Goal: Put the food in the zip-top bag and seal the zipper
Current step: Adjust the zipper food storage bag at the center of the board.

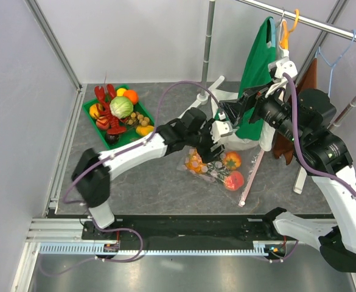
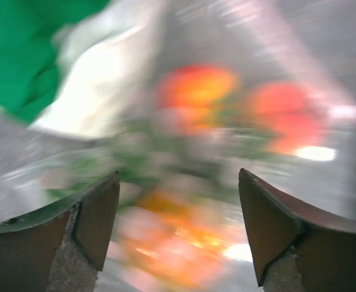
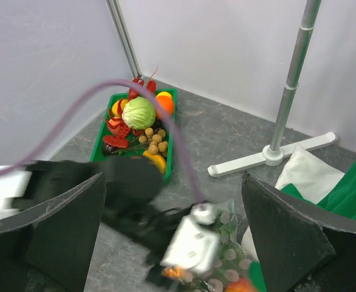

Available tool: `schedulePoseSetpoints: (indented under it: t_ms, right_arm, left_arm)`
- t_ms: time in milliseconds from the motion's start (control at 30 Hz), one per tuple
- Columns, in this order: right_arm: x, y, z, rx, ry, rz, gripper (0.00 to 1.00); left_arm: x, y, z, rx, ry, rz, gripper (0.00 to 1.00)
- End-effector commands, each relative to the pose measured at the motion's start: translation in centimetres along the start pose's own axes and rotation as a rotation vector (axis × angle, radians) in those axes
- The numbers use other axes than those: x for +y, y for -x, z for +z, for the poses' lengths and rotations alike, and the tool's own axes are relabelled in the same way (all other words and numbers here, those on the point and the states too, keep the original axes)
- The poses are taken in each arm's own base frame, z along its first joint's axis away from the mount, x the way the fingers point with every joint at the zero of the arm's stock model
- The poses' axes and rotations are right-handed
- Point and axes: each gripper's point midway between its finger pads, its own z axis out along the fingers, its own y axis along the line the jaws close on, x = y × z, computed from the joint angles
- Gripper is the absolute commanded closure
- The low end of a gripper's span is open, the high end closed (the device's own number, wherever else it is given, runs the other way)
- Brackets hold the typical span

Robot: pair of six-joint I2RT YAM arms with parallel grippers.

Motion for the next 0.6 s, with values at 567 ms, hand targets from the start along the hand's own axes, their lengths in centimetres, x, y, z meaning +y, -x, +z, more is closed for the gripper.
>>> schedulePoseSetpoints:
  t_ms: [567]
  right_arm:
    - [-0.9, 0.5, -0.2, -0.049, -0.042, -0.032, 0.02]
  left_arm:
    - [-12.7, 1.9, 4.4, -0.006, -0.082, 0.503, 0.16]
